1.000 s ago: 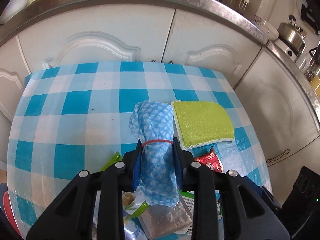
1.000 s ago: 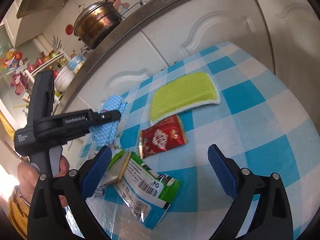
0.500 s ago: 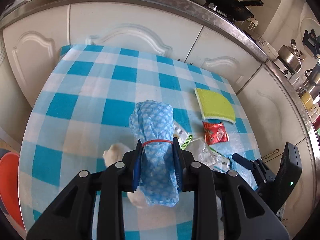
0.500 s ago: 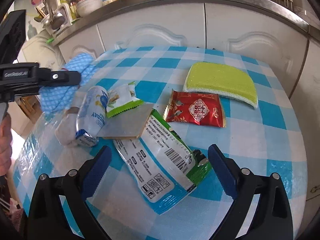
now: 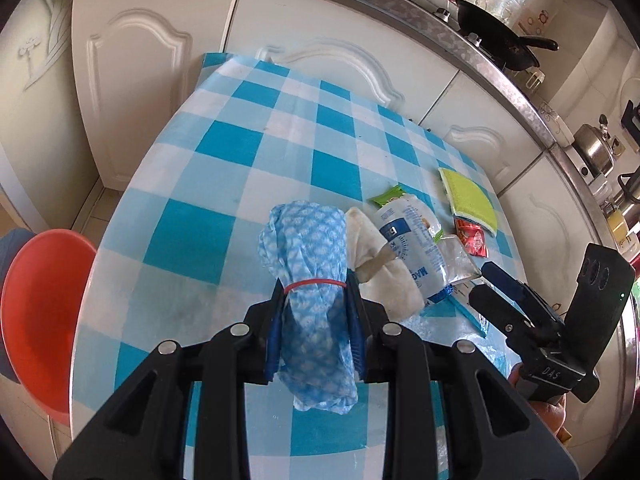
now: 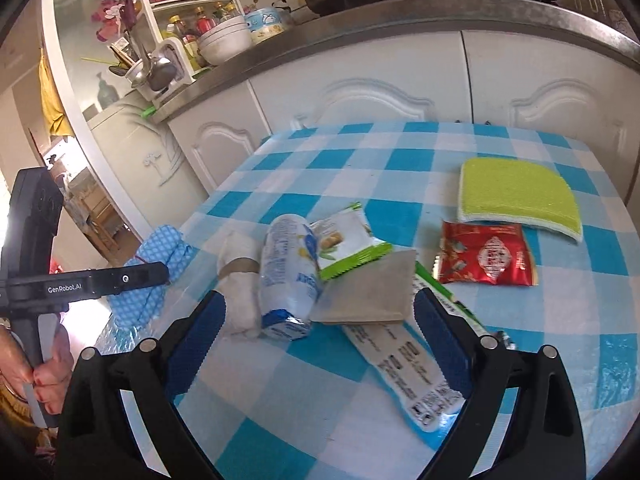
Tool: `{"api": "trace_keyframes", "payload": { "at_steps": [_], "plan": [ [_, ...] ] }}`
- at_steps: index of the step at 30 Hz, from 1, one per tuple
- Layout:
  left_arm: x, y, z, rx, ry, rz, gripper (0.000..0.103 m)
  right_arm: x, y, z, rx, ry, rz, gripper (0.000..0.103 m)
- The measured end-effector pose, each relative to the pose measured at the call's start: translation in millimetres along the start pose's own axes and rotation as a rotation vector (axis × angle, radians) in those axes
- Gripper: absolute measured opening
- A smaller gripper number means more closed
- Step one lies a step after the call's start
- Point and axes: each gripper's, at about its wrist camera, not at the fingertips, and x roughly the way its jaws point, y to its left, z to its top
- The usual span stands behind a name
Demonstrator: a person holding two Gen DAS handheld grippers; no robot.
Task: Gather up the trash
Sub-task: 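Hold the blue cloth roll in the left tool while the right tool grasps the white rolled towel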
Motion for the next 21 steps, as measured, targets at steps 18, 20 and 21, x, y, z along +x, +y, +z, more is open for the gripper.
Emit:
{"api": "trace_keyframes", "payload": {
  "at_steps": [18, 20, 21],
  "plan": [
    [-10.5, 43.8, -12.2, -0.069, 0.001, -0.024, 0.029, 18.1, 43.6, 7.4, -0.062, -0.006, 0.009, 0.066],
    [-10.9, 48.9, -13.6, -0.081, 0.002, -0.027, 0.029, 19.9, 56.6, 7.2, -0.093, 0.006, 0.036, 0.066],
    [-10.9, 51.4, -14.4, -0.087, 0.003, -0.030, 0.029, 23.1, 63.0, 6.0, -0.112, 0.019, 0.041, 0.066]
  ]
}}
